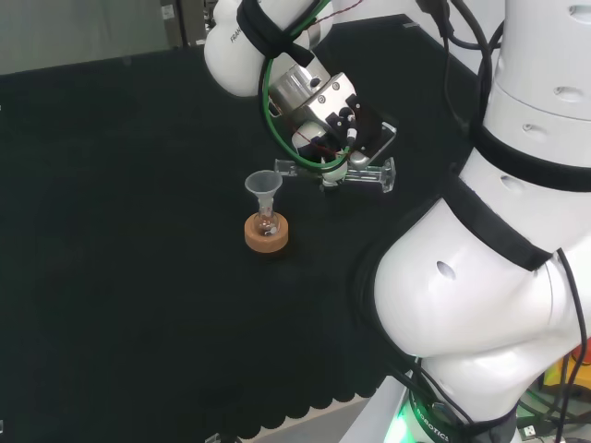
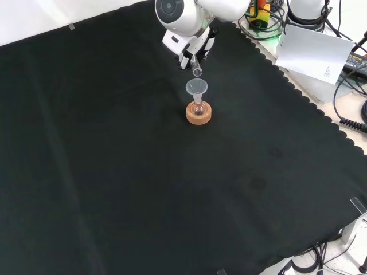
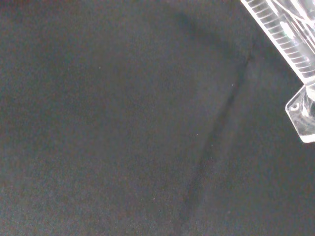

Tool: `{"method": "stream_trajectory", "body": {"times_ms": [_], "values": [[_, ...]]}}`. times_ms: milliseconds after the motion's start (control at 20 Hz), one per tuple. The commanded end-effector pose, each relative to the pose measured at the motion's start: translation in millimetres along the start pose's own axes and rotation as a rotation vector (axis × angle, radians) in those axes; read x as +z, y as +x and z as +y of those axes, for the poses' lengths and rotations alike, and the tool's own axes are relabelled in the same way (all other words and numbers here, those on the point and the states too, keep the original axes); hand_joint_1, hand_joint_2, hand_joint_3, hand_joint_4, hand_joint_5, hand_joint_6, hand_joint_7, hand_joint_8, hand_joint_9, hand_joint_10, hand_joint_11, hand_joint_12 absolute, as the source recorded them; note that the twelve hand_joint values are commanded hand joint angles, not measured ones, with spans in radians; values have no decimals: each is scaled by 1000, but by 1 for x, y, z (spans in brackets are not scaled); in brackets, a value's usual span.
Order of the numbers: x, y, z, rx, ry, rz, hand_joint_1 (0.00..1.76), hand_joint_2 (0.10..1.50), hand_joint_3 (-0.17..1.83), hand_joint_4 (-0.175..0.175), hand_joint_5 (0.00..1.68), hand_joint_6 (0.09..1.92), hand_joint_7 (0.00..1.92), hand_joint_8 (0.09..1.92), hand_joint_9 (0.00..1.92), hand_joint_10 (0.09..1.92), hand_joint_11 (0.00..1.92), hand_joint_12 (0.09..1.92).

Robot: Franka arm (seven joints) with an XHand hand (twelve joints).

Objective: Pour the water from the graduated cylinder into the round-bottom flask.

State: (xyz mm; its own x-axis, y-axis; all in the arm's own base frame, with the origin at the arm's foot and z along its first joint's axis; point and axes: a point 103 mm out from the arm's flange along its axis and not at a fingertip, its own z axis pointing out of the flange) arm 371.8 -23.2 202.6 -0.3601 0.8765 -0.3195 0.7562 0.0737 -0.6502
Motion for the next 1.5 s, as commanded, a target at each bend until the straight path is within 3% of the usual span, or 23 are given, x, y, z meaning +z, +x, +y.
{"method": "stream_trajectory", "body": {"times_ms": [50,1500], "values": [[-3,3,1,5,15,-18,1129,1143,-10,-127,951,1071,1146,432,1372,87,1203,781],[-19,5,-3,70,90,-143,1128,1145,-10,-127,948,1076,1152,421,1377,87,1207,776]]}}
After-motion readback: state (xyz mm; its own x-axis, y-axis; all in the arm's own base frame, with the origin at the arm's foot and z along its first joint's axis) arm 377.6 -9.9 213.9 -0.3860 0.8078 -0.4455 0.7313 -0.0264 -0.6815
